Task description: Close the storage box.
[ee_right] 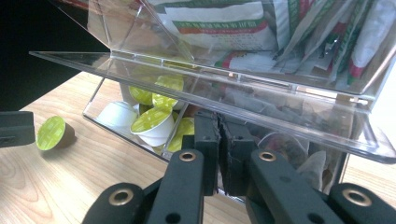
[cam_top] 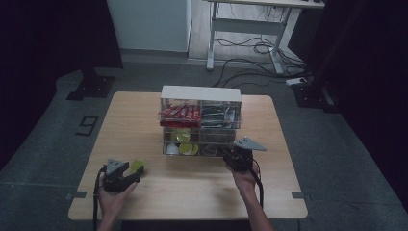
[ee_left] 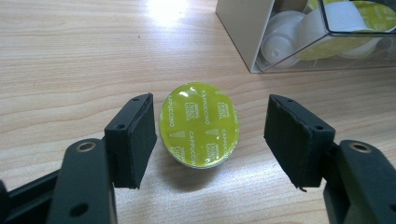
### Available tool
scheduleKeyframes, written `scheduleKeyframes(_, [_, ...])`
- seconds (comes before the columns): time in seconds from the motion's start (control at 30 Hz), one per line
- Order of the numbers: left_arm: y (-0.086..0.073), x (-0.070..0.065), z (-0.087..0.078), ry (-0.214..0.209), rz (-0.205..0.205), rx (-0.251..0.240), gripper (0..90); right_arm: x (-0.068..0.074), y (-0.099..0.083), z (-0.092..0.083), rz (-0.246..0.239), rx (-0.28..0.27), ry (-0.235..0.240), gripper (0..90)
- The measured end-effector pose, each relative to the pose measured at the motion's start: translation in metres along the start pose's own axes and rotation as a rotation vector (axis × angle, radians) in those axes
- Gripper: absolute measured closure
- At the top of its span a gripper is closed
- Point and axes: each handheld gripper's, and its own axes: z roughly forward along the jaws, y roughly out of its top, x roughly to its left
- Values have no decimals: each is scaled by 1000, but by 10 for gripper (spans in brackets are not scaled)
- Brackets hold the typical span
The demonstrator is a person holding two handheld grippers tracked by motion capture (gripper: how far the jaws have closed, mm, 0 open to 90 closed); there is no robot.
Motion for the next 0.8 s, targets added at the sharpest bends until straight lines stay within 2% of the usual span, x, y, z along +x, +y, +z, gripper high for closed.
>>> scheduleKeyframes(0.8, [-2, 0, 1, -1, 10, 13, 348, -6, -22, 0, 11, 45, -5, 848])
